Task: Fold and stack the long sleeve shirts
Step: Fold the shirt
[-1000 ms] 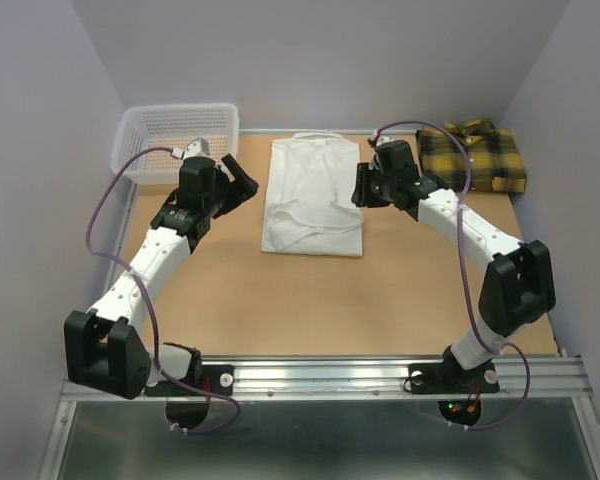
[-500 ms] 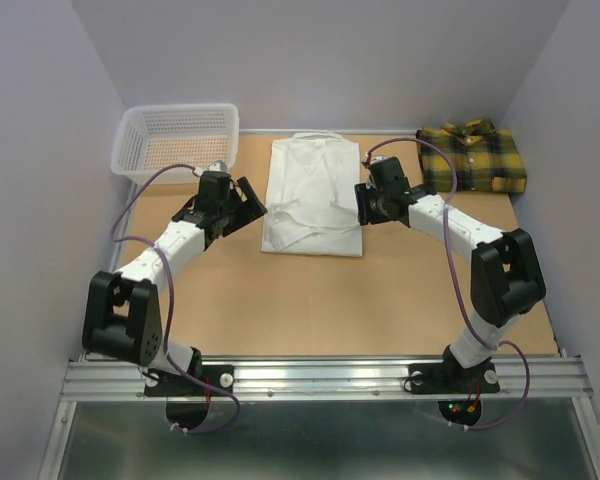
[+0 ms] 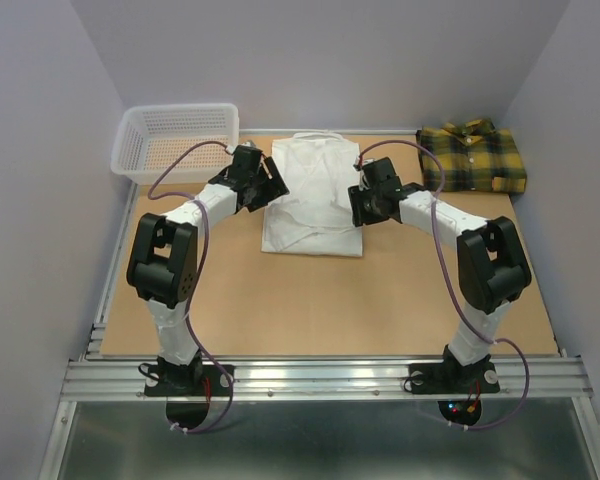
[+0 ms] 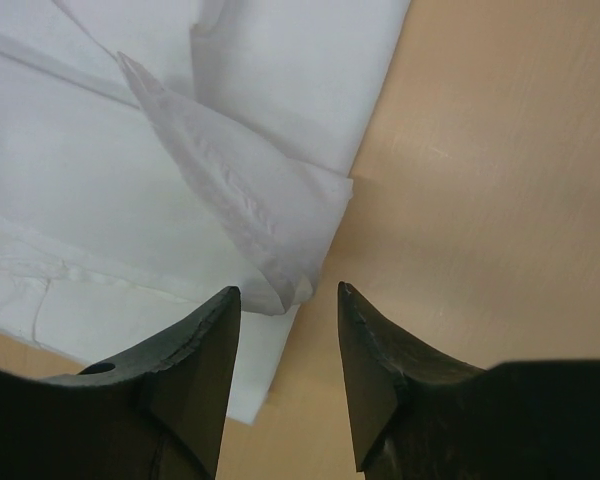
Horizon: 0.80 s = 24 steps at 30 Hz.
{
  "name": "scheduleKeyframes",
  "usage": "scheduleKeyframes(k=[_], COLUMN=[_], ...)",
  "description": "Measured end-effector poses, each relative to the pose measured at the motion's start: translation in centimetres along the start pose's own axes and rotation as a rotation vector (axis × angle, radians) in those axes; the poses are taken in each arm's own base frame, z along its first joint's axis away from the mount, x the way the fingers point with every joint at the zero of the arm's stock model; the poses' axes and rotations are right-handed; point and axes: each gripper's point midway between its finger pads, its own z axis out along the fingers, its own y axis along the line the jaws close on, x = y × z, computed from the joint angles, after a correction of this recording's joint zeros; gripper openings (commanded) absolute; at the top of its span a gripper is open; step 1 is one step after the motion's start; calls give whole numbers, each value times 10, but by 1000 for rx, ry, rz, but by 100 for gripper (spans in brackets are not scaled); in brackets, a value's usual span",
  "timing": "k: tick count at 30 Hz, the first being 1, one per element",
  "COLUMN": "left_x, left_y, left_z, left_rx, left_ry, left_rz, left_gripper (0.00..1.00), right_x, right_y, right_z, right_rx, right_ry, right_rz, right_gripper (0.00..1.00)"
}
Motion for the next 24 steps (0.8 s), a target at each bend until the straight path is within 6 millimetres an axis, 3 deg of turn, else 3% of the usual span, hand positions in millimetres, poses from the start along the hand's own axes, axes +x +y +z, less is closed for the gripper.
scheduleKeyframes(k=[5,10,14,17,18,24], left_x=[7,8,10,7,4,-11], left_y=[6,11,17,20,20,18], left_z=[16,27,29,32,33,33], left_rx=[-50,-86,-112,-136,-145,-170], left_ry=[30,42,54,50,43,17], left_rz=[14,30,46,62,68,99], left_gripper=[68,54,33,9,0,0], right_x=[-9,-15,-20,-25,-26,-57], right_y=[2,4,5,5,5,7], right_z=[11,17,24,29,30,24], right_rx=[6,6,7,8,8,7], right_ry=[-8,-25,-30,-35,-37,-100], right_rz=[29,50,57,55,51,39], right_gripper=[48,38,21,1,1,1])
